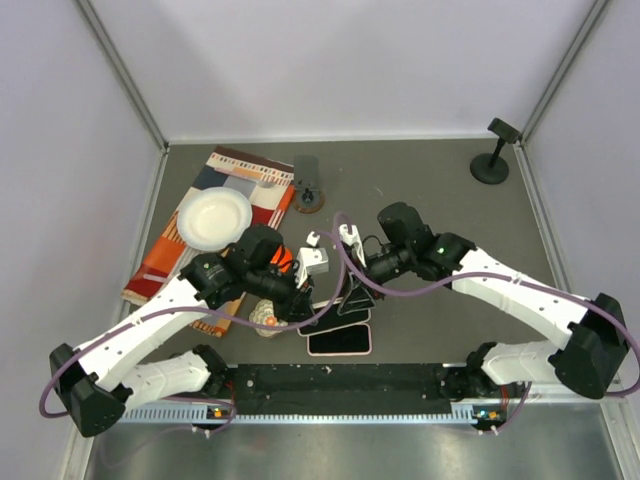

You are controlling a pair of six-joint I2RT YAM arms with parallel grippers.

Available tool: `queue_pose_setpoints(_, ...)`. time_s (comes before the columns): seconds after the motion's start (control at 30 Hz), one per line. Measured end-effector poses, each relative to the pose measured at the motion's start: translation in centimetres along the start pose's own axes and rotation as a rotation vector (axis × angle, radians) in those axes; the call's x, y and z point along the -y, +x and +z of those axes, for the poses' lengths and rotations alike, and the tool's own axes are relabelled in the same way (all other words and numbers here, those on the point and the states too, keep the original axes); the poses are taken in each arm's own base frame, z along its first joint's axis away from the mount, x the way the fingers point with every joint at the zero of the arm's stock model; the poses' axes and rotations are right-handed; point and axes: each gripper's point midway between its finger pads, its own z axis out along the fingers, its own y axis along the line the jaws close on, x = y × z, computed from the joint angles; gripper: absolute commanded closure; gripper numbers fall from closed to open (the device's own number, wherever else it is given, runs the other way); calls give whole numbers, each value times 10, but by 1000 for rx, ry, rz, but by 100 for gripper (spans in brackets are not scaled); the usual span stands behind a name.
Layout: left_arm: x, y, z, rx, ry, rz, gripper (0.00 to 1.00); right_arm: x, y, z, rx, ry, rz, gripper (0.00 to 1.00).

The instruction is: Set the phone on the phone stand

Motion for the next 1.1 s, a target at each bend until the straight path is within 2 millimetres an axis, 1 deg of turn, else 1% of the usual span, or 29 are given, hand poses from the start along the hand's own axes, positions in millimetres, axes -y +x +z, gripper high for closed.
queue_pose_setpoints(0.2,0,2,-2,-15,-4,12,100,1,1,4,0,-12,-7,79)
queue_pose_setpoints(0.33,2,-2,-6,-23,-5,31,100,-1,1,7,6,-27,-22,78)
queue_pose_setpoints(0.37,3,-4,-7,-23,-5,38,100,-1,1,8,5,-31,-24,80)
queue_pose_setpoints(0.47,3,-8,-10,-21,-11,50,100,-2,1,14,2,-52,-33,89)
queue_pose_setpoints(0.5,2,-7,-10,-25,-14,52,100,-1,1,15,5,-54,-39,96)
queue_pose_setpoints(0.53,2,-6,-10,-29,-16,50,100,0,0,16,5,-54,-42,100)
queue_pose_setpoints(0.6,0,-6,-11,-31,-25,52,98,2,0,17,10,-50,-51,100)
queue_pose_setpoints(0.63,0,-5,-12,-33,-29,52,95,2,0,18,12,-47,-56,100)
queue_pose_setpoints(0.7,-3,-4,-13,-36,-49,54,81,4,1,20,19,-39,-67,100)
queue_pose_setpoints(0.73,-4,-3,-14,-37,-64,53,68,6,0,21,28,-28,-80,100)
queue_pose_setpoints(0.8,-8,-4,-16,-30,-100,40,61,8,0,22,56,5,-106,100)
queue_pose_setpoints(0.83,-11,-8,-17,-13,-125,43,56,9,1,22,66,23,-103,100)
queue_pose_setpoints(0.9,-16,-25,-26,68,-195,53,52,12,11,21,103,89,-98,100)
queue_pose_setpoints(0.97,-19,-47,-41,184,-271,81,44,15,20,18,138,141,-76,100)
queue_pose_setpoints(1.0,-19,-56,-48,236,-301,90,42,19,24,18,159,172,-64,100)
queue_pose_setpoints(1.1,-18,-84,-81,425,-414,97,39,31,27,16,230,255,-17,100)
